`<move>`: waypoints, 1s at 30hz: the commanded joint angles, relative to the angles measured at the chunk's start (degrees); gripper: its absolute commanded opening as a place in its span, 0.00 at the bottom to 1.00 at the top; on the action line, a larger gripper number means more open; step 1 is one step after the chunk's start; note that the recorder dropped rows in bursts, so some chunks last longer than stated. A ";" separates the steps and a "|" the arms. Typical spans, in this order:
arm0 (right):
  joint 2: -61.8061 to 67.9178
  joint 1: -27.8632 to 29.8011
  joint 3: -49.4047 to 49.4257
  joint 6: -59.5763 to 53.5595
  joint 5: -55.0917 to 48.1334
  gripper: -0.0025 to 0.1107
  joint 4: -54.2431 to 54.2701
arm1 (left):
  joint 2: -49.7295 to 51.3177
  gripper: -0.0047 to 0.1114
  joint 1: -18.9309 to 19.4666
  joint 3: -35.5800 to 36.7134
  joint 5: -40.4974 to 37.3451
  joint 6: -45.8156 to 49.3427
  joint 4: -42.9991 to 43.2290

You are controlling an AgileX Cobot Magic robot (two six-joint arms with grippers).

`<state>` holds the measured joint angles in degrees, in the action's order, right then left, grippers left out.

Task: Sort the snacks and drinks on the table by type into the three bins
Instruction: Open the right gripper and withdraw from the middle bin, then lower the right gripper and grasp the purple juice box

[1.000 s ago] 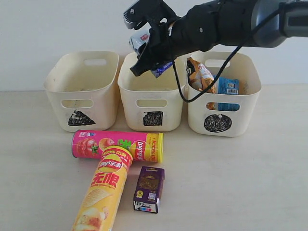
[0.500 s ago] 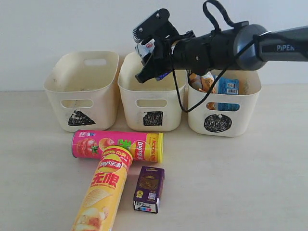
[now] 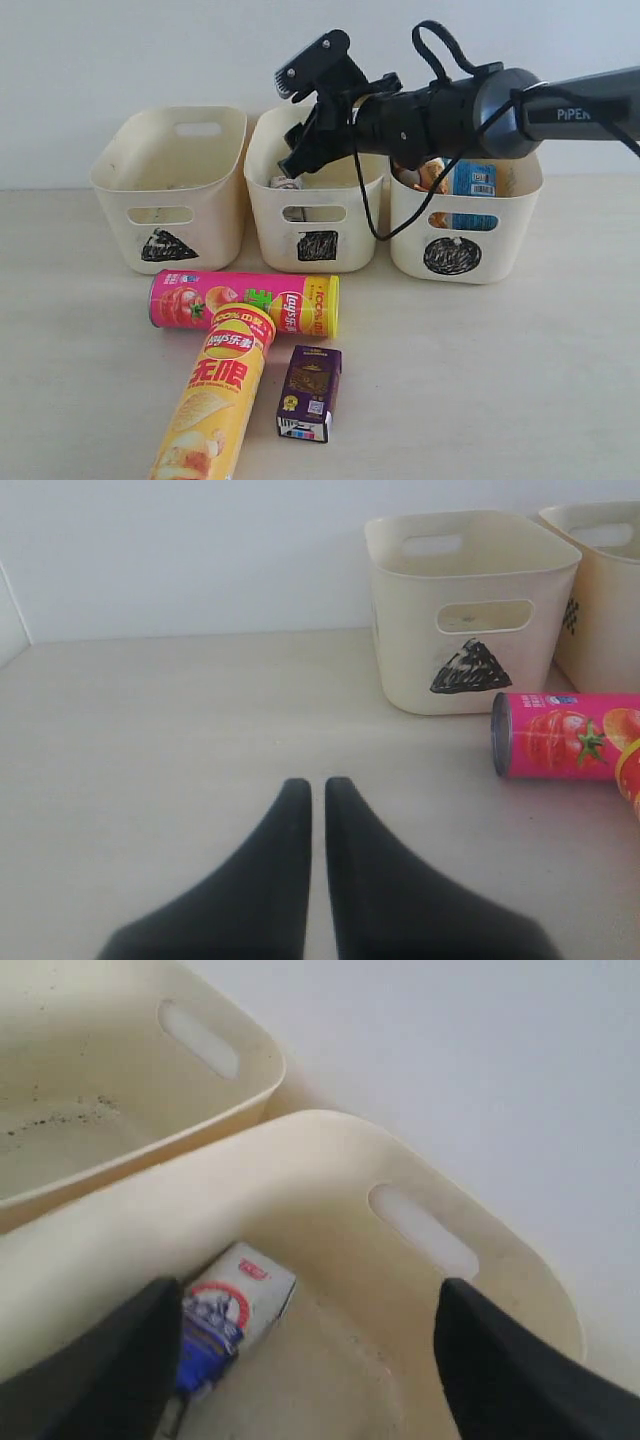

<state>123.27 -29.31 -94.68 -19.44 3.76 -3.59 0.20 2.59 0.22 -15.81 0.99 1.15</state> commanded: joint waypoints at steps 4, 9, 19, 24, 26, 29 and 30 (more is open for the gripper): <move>-6.13 0.16 -0.27 -0.17 -13.12 0.52 0.29 | -0.20 0.07 -0.40 -0.22 0.34 -0.49 -0.23; -10.63 0.16 -0.27 -0.17 -24.53 0.27 0.29 | -0.20 0.07 -0.40 -0.22 0.34 -0.49 -0.23; -16.21 0.16 -0.27 -0.16 -45.93 0.02 3.59 | -0.20 0.07 -0.40 -0.22 0.34 -0.49 -0.23; -17.00 -0.60 1.61 -0.97 -56.94 0.02 5.87 | -0.20 0.07 -0.40 -0.22 0.34 -0.49 -0.23; -18.89 -2.57 5.90 0.63 -56.16 0.02 6.03 | -0.20 0.07 -0.40 -0.22 0.34 -0.49 -0.23; -20.83 -5.72 11.19 5.17 -53.69 0.02 6.03 | -0.20 0.07 -0.40 -0.22 0.34 -0.49 -0.23; -20.93 -7.18 12.70 8.76 -53.86 0.02 6.03 | -0.20 0.07 -0.40 -0.22 0.34 -0.49 -0.23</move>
<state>103.41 -34.86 -84.13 -14.96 -50.84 2.23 0.20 2.59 0.22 -15.81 0.99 1.15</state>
